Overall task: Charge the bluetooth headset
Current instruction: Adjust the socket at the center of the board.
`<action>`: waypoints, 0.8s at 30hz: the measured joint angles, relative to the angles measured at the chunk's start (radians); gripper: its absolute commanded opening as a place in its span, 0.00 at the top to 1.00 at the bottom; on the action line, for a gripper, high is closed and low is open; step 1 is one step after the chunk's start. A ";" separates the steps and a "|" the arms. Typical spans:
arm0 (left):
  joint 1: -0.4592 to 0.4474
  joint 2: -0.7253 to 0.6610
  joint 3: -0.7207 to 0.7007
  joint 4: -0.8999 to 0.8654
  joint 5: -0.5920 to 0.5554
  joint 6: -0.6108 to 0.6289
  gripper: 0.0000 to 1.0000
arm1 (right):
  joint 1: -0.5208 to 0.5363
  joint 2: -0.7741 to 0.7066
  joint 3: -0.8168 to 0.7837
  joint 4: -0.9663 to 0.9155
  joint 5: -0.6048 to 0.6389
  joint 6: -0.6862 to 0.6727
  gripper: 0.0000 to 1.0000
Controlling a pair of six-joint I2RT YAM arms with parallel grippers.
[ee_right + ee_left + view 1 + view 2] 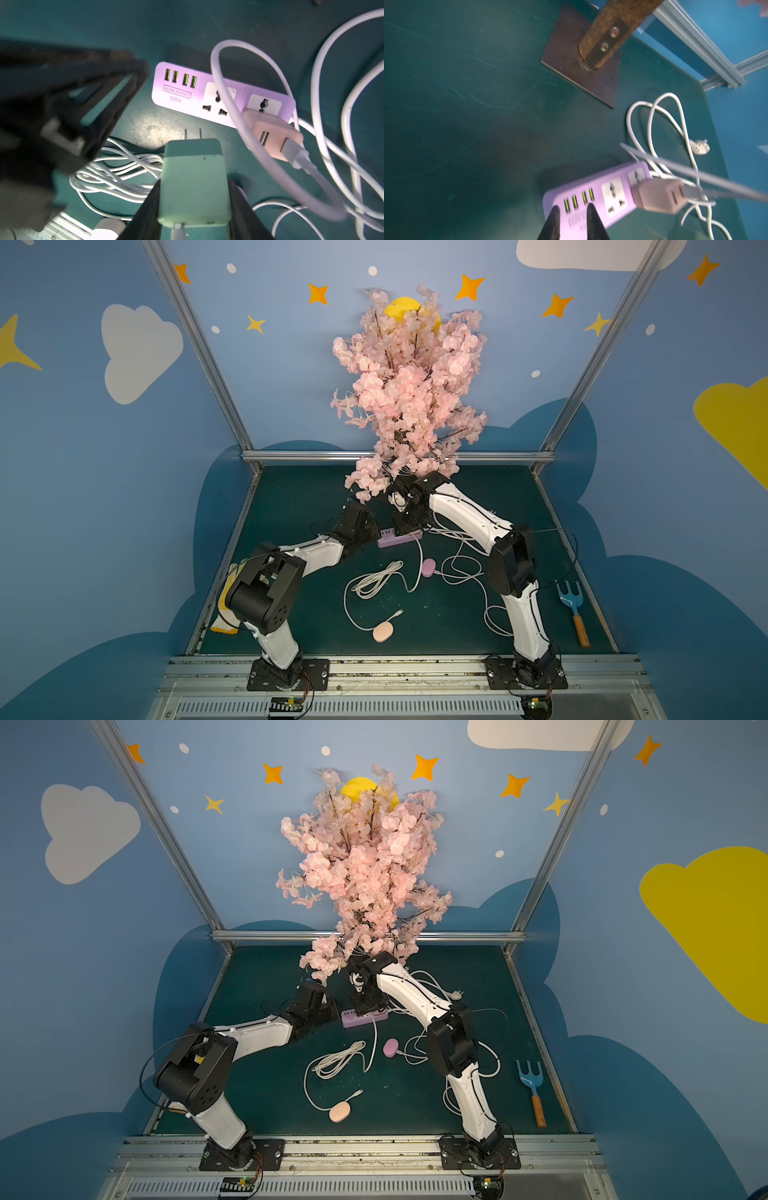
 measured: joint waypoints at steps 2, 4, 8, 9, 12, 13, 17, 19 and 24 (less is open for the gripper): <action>0.016 0.050 0.032 0.014 0.031 -0.011 0.77 | -0.002 0.000 0.000 -0.003 0.000 0.000 1.00; 0.022 0.095 0.071 0.028 0.060 -0.021 0.78 | -0.003 0.000 -0.001 -0.008 0.000 0.000 1.00; 0.022 0.195 0.182 0.052 0.130 -0.039 0.80 | -0.008 0.000 -0.005 -0.011 0.000 0.000 1.00; 0.022 0.214 0.201 0.060 0.145 -0.045 0.81 | -0.008 0.000 -0.006 -0.011 0.000 0.000 1.00; 0.022 0.282 0.261 0.079 0.195 -0.066 0.82 | -0.010 0.000 -0.007 -0.011 -0.002 0.000 1.00; 0.022 0.303 0.274 0.084 0.213 -0.071 0.82 | -0.010 0.000 -0.007 -0.011 -0.002 0.000 1.00; 0.022 0.346 0.288 0.112 0.269 -0.097 0.84 | -0.011 0.000 -0.007 -0.012 -0.003 0.000 1.00; 0.024 0.348 0.287 0.126 0.293 -0.112 0.85 | -0.011 0.000 -0.007 -0.012 -0.005 0.000 1.00; 0.017 0.350 0.256 0.192 0.350 -0.164 0.85 | -0.011 0.000 -0.007 -0.024 -0.008 -0.003 1.00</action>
